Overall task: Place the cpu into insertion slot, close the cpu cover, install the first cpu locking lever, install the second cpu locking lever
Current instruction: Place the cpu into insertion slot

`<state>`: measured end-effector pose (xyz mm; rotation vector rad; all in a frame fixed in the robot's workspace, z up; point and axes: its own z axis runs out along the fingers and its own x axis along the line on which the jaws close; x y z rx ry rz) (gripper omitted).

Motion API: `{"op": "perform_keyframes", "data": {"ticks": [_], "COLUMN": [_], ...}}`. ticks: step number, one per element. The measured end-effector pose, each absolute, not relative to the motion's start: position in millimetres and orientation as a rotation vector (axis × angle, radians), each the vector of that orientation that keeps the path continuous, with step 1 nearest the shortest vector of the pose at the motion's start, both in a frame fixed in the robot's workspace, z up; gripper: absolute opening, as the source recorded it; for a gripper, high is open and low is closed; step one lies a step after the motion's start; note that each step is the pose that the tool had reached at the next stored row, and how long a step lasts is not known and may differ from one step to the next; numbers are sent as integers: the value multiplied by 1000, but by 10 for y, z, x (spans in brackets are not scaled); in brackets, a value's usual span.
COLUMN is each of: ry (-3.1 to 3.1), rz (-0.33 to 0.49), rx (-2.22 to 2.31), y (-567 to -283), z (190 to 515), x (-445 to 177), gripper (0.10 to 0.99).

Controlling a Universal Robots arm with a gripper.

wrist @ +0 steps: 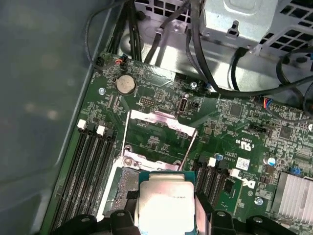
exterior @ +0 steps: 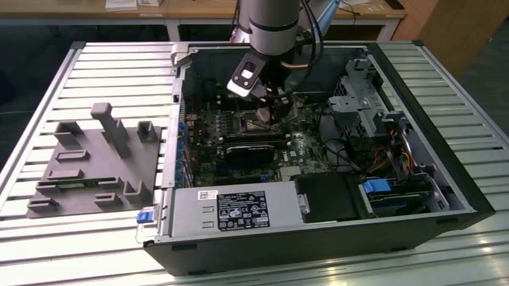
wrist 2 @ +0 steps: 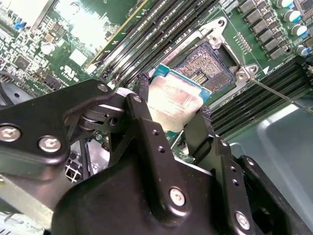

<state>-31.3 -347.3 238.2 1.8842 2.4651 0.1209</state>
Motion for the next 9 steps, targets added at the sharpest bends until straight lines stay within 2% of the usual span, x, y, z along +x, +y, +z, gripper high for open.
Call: {"op": "perform_keyframes", "data": {"ticks": [9], "ry": [2317], "rz": [116], "rx": [2056], "y": [-3470], "z": [2321], "x": [-314], "gripper": [537]}}
